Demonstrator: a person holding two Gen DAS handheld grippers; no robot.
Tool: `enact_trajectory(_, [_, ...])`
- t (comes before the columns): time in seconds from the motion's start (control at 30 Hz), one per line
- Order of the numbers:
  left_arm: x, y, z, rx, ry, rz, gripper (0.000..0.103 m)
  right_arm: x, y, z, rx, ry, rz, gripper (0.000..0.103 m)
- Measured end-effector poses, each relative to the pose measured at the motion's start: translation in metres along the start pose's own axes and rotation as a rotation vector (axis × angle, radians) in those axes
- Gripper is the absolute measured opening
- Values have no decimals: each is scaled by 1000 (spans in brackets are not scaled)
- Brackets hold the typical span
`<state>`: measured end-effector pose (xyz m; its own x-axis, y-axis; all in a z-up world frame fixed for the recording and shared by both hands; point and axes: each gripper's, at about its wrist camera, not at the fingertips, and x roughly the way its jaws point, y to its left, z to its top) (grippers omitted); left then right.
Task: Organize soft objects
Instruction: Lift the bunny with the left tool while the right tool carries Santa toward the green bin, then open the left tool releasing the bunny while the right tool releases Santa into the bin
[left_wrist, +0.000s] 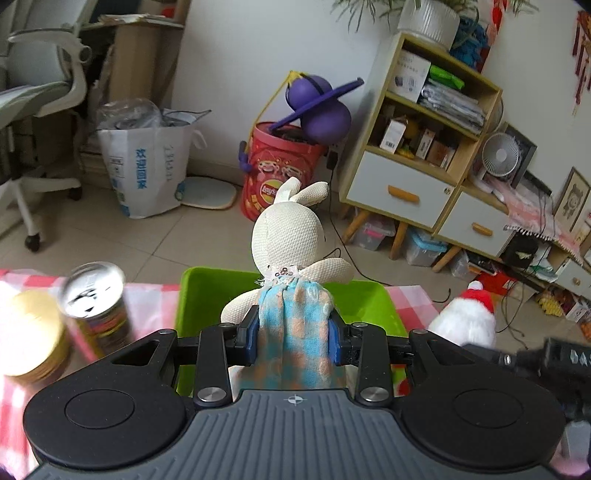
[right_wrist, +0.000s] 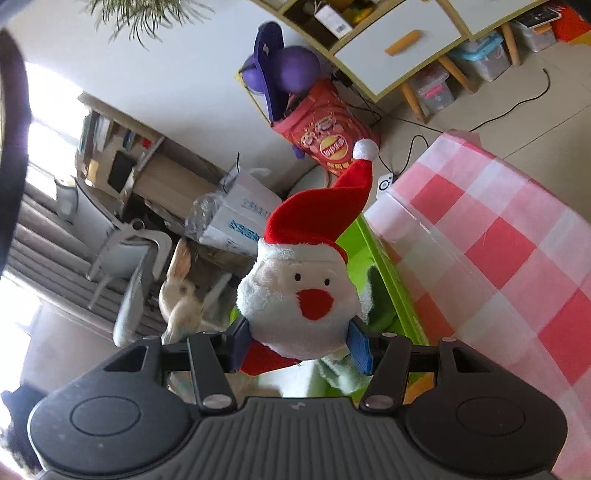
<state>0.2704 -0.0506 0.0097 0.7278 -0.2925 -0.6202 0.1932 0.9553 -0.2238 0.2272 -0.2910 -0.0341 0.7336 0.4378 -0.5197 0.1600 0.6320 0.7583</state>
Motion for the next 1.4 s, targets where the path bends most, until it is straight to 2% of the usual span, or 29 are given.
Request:
enact_trajectory(0.17, [44, -4, -5, 39, 18, -13, 35, 26, -12, -2, -36, 39, -7, 39])
enact_trajectory(0.37, [82, 10, -21, -1, 95, -34, 36, 46, -20, -7, -68, 97, -23, 39])
enact_trajectory(0.5, [98, 17, -33, -15, 173, -17, 36, 54, -16, -13, -110, 129, -47, 40])
enact_trajectory(0.63, [102, 22, -37, -36, 198, -27, 36, 58, -13, -16, -139, 137, -71, 40])
enact_trajectory(0.8, [96, 25, -35, -61, 180, -34, 39, 59, -9, -18, -157, 136, -90, 41])
enact_trajectory(0.83, [95, 25, -34, -65, 174, -32, 41, 59, -11, -17, -144, 136, -87, 45])
enact_trajectory(0.9, [93, 25, -34, -71, 166, -27, 51, 57, -16, -13, -100, 132, -73, 47])
enact_trajectory(0.93, [91, 25, -34, -74, 158, -17, 61, 55, -19, -11, -75, 126, -58, 50])
enact_trajectory(0.97, [88, 25, -33, -77, 145, -10, 65, 52, -23, -9, -50, 119, -41, 54])
enact_trajectory(1.03, [82, 24, -30, -83, 132, -13, 66, 46, -25, -6, -21, 104, -21, 58])
enact_trajectory(1.23, [47, 21, -24, -78, 98, 6, 75, 17, -17, 0, -34, 42, -32, 59])
enact_trajectory(1.4, [-3, 24, -30, -67, 79, 14, 81, -13, -2, -1, -89, 13, -70, 60])
